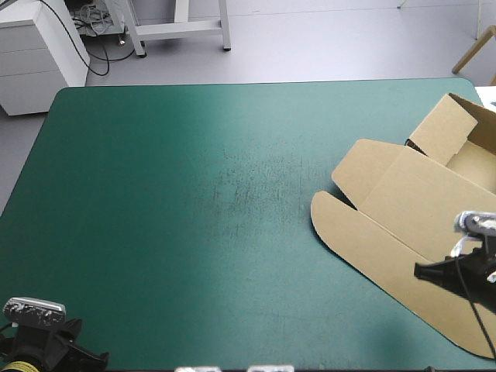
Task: Fold the box
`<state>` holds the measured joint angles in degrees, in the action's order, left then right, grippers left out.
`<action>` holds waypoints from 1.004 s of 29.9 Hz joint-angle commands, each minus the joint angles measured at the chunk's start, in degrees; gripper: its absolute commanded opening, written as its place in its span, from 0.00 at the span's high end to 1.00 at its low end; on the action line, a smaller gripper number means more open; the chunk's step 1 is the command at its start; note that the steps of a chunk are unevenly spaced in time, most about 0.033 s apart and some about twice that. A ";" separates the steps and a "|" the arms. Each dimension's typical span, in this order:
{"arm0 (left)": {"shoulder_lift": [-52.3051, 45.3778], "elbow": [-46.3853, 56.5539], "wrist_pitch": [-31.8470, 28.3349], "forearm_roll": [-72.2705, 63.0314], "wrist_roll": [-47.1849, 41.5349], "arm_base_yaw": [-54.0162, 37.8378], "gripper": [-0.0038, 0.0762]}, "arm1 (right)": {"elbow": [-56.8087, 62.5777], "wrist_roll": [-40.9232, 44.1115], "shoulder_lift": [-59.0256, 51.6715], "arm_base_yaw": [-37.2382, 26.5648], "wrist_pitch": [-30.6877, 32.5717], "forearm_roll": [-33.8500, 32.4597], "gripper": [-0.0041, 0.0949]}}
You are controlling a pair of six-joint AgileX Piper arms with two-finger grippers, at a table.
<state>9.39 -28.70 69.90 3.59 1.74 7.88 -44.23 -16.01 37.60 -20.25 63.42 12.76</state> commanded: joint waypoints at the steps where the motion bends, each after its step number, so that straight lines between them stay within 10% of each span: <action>1: 0.78 -1.25 -3.14 -0.10 -0.17 0.08 0.96 | 3.74 -2.35 -5.12 4.44 -3.09 0.55 0.96; 30: 0.78 -1.25 -3.62 -0.10 0.05 0.08 0.96 | 9.52 -4.51 -22.26 9.90 -1.79 0.09 0.98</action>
